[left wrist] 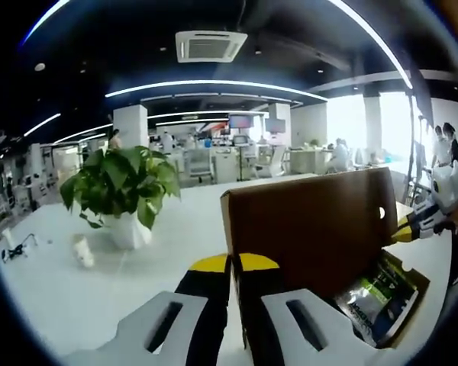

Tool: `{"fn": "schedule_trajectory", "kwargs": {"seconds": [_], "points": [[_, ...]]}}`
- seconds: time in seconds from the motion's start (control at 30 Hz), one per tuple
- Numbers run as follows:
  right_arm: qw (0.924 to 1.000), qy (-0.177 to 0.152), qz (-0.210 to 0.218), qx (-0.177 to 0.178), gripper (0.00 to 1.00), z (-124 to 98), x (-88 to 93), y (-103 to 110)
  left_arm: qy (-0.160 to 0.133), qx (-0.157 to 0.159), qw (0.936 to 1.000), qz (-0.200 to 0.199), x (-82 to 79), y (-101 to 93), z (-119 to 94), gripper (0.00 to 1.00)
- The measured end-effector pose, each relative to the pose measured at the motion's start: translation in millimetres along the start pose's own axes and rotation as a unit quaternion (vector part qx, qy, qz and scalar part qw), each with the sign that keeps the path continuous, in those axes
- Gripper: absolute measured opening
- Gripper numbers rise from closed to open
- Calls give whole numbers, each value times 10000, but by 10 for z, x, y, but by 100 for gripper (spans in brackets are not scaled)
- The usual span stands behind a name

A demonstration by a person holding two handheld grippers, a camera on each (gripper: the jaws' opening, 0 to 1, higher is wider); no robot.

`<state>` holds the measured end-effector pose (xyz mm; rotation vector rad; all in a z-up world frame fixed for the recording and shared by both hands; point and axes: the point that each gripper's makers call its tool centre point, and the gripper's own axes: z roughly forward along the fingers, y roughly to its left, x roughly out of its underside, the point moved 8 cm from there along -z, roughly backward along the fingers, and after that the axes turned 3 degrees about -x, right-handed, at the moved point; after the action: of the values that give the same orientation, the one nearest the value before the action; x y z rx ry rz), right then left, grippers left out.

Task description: Operate the shoe box by opening the lid, removing the specified soft item, and placing it in the target area until the item is outside and the box remains undamaged.

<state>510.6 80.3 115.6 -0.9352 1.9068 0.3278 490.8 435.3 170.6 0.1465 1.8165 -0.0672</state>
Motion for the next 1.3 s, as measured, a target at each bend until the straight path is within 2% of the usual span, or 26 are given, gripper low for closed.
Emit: {"fn": "schedule_trajectory", "kwargs": {"seconds": [0.47, 0.63, 0.8, 0.97, 1.07, 1.1, 1.23, 1.3], "points": [[9994, 30, -331, 51, 1, 5, -14, -3, -19, 28, 9999, 148, 2, -1, 80, 2], [9991, 52, -423, 68, 1, 14, -16, -4, 11, 10, 10000, 22, 23, 65, 82, 9], [9992, 57, -405, 52, 1, 16, -18, -11, 253, 55, 9997, 10, 109, 55, 30, 12], [9991, 59, -429, 42, 1, 25, -25, -18, 560, 138, 9983, 40, 220, 11, -20, 10], [9991, 45, -412, 41, 1, 36, -32, -27, 711, 184, 9973, -63, 306, 4, -49, 10], [9992, 38, -396, 45, 1, 46, -36, -35, 846, 219, 9961, -159, 361, -2, -58, 10], [9993, 21, -374, 50, 1, 69, -44, -53, 979, 288, 9947, -115, 459, -27, -60, 2], [9993, 21, -367, 48, 1, 81, -47, -61, 1044, 305, 9940, -108, 484, -33, -39, 2]]}}
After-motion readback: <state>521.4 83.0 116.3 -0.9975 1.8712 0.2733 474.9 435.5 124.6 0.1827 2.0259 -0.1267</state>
